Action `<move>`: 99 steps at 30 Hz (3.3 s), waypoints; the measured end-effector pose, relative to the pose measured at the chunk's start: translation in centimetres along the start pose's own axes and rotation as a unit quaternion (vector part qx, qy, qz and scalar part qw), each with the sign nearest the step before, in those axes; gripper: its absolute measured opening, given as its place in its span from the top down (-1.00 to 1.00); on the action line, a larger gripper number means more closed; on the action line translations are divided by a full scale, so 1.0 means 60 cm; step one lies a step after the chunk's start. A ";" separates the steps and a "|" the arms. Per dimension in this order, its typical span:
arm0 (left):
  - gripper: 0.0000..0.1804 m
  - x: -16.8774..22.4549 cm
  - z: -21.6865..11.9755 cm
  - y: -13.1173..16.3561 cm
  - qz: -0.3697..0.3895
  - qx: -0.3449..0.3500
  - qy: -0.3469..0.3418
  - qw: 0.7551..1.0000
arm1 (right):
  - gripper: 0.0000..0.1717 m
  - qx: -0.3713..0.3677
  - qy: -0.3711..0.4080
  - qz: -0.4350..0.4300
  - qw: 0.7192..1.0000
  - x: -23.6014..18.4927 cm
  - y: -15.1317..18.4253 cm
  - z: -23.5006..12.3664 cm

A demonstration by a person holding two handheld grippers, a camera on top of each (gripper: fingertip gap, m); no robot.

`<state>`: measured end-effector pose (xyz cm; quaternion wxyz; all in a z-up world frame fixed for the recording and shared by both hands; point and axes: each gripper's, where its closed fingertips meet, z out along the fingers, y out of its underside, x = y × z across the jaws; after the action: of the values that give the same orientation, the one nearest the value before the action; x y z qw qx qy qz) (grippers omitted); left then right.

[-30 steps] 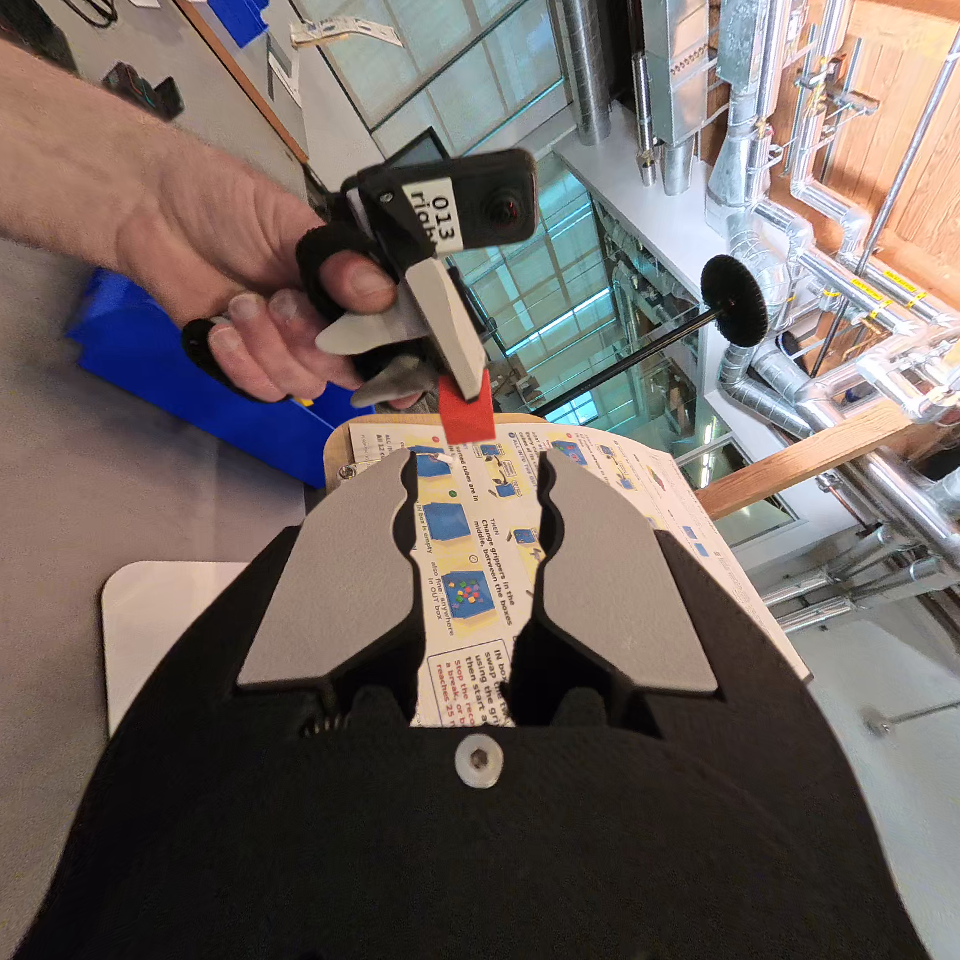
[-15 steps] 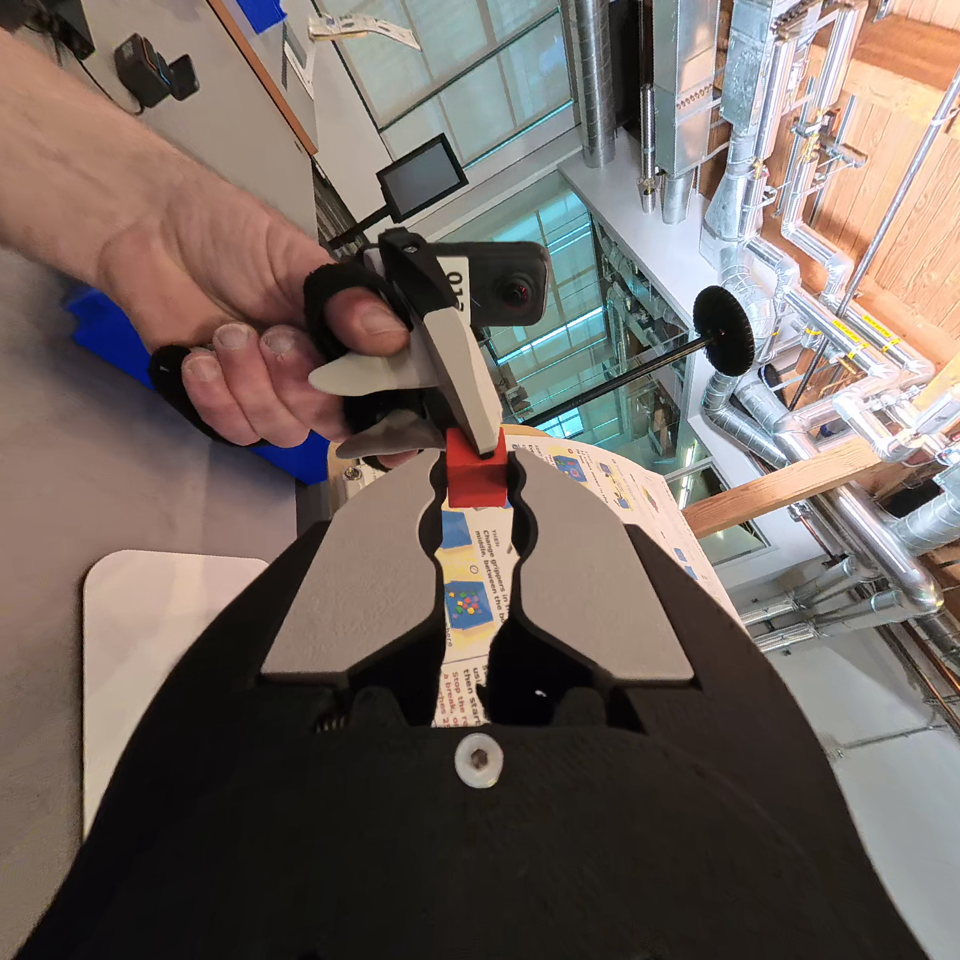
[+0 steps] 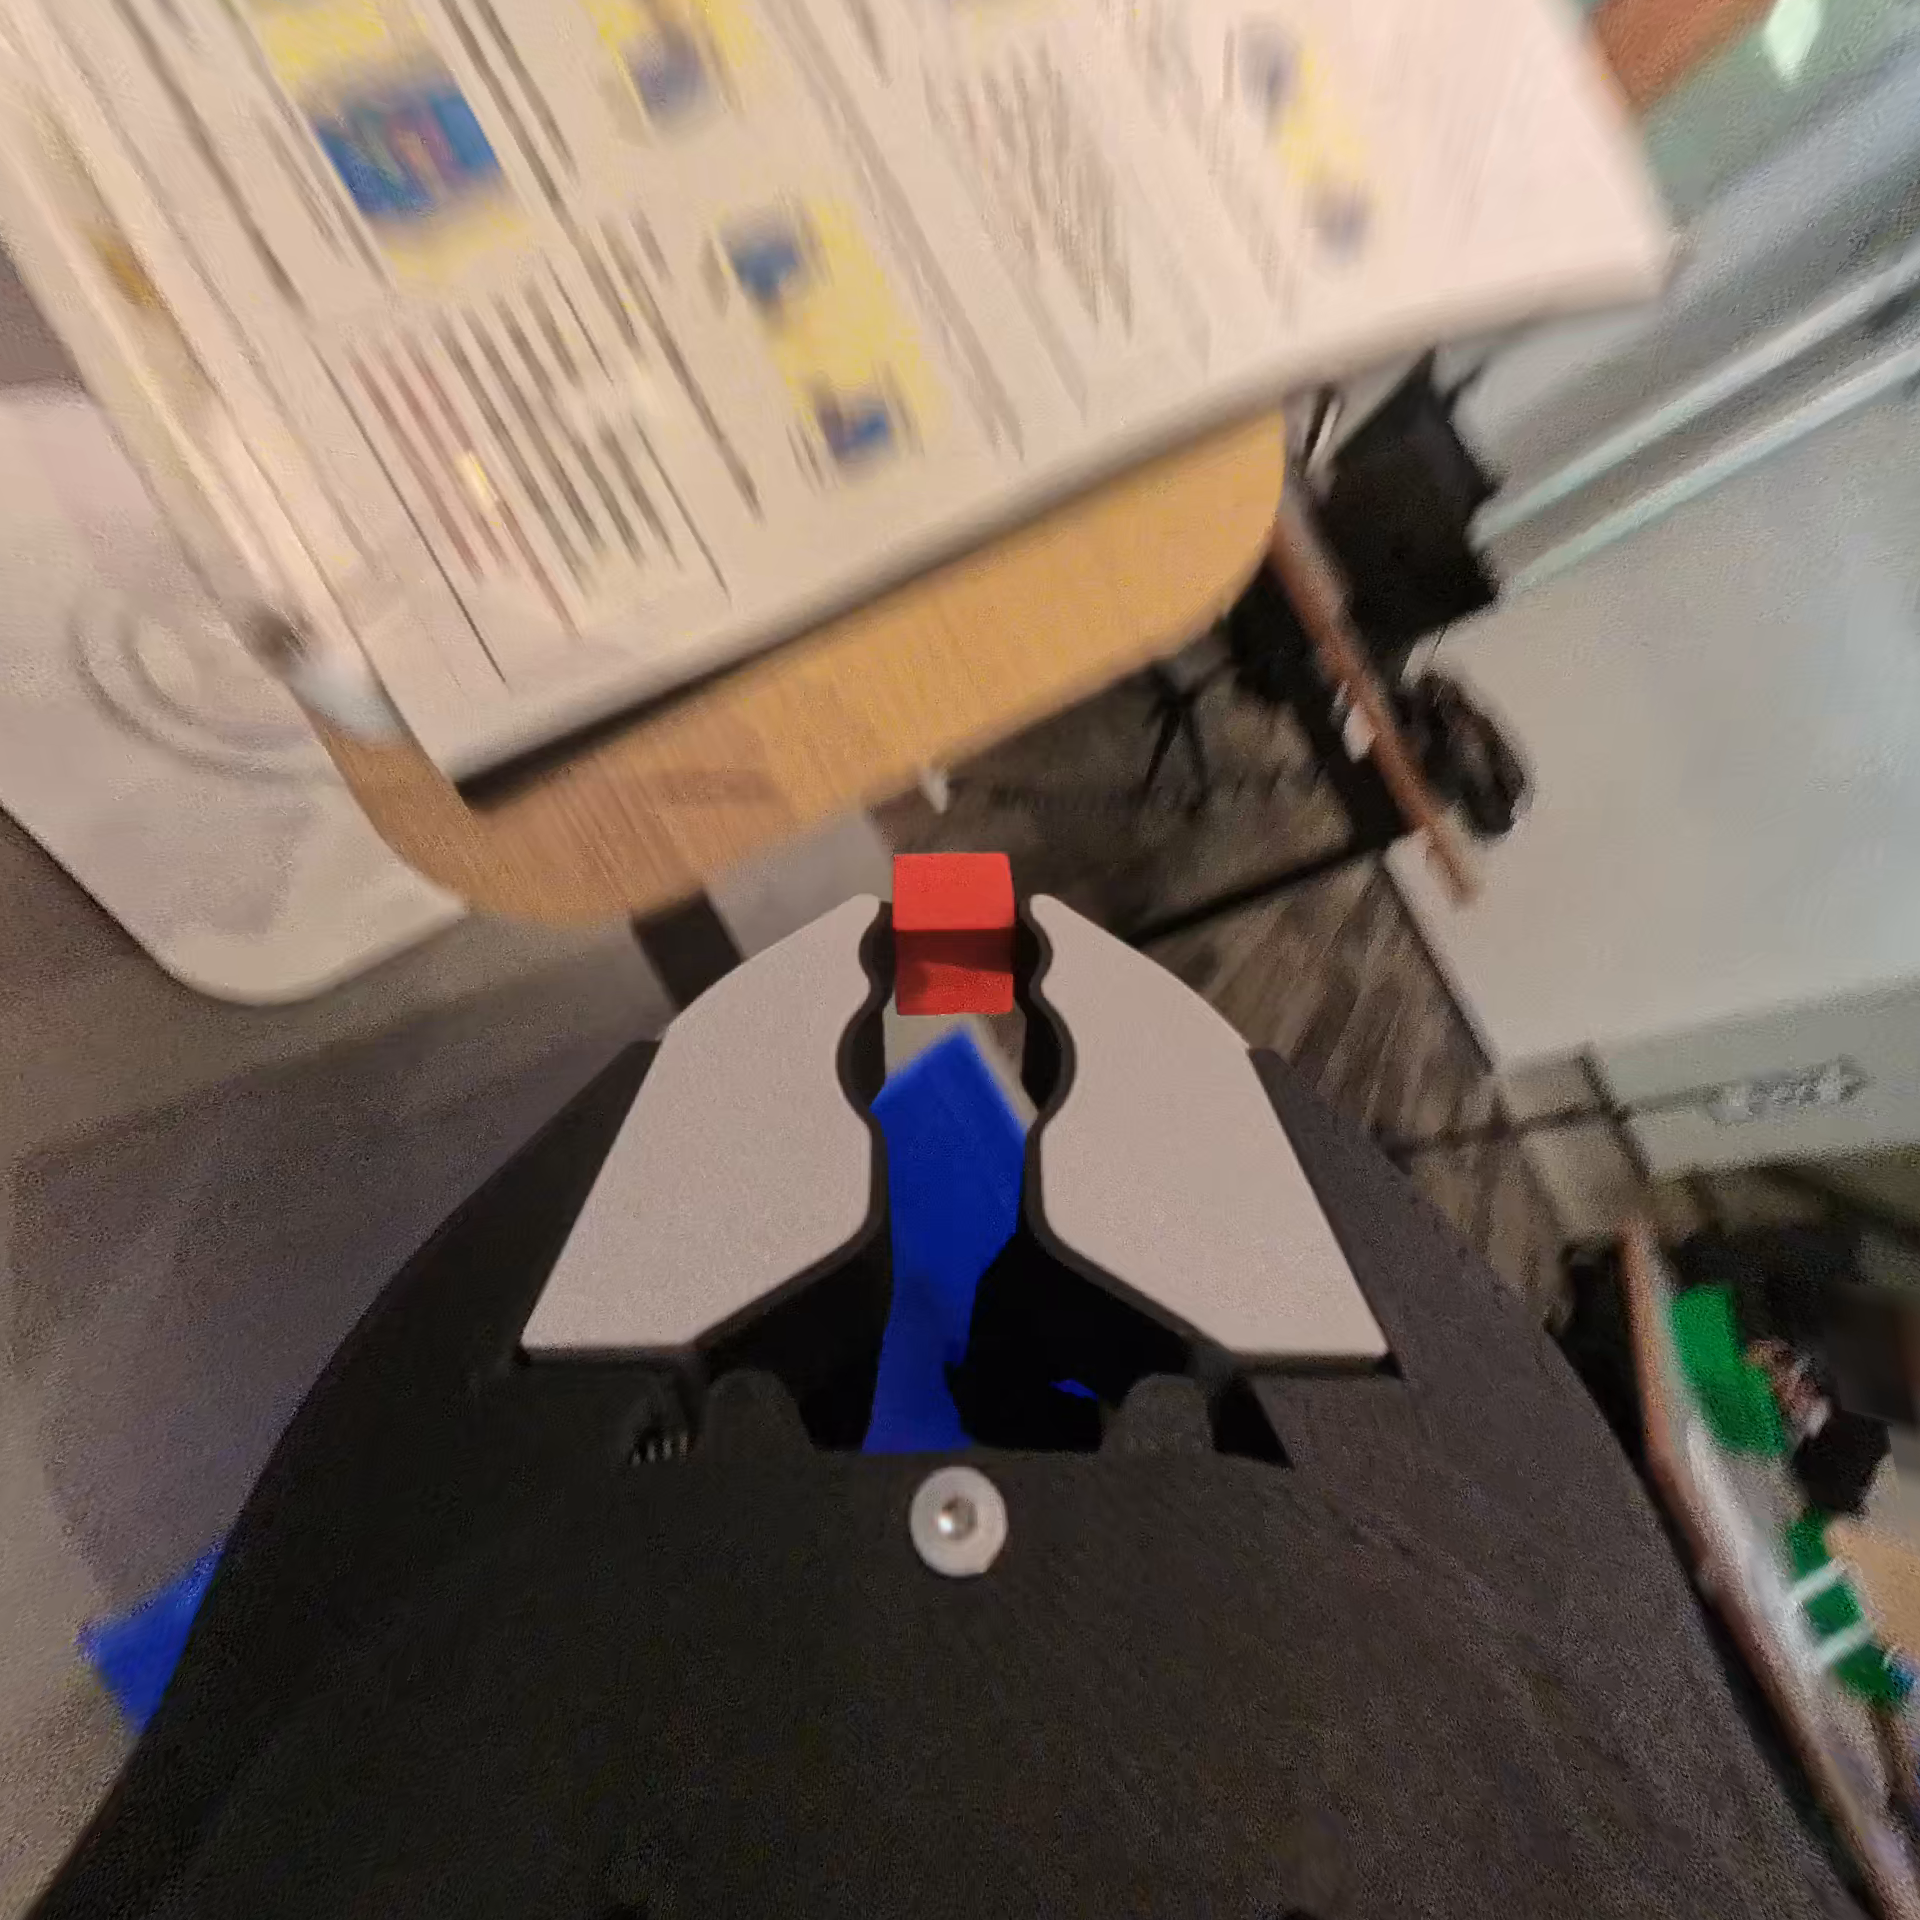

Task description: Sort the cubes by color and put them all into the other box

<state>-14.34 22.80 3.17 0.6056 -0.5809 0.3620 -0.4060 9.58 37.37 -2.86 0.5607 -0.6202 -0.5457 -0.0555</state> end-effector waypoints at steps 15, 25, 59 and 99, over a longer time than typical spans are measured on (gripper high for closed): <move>1.00 -0.015 0.011 0.032 0.000 -0.036 -0.006 0.999 | 0.73 -0.319 -0.191 0.248 0.895 -0.117 0.369 0.114; 1.00 -0.014 0.018 0.047 0.004 -0.059 -0.003 0.998 | 0.67 -0.339 -0.166 0.259 0.889 -0.135 0.412 0.159; 0.49 -0.399 -0.436 0.415 -0.142 -0.459 -0.452 0.752 | 0.78 -0.176 -0.109 0.213 0.955 -0.051 0.208 0.118; 0.75 -0.078 -0.059 0.017 -0.059 -0.040 -0.082 0.994 | 0.58 0.297 0.068 -0.092 0.948 -0.090 -0.263 -0.096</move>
<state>-19.36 25.60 1.76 0.5842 -0.6565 0.2924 -0.3770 -1.13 26.12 5.59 0.7477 -0.3674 -0.5529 0.0159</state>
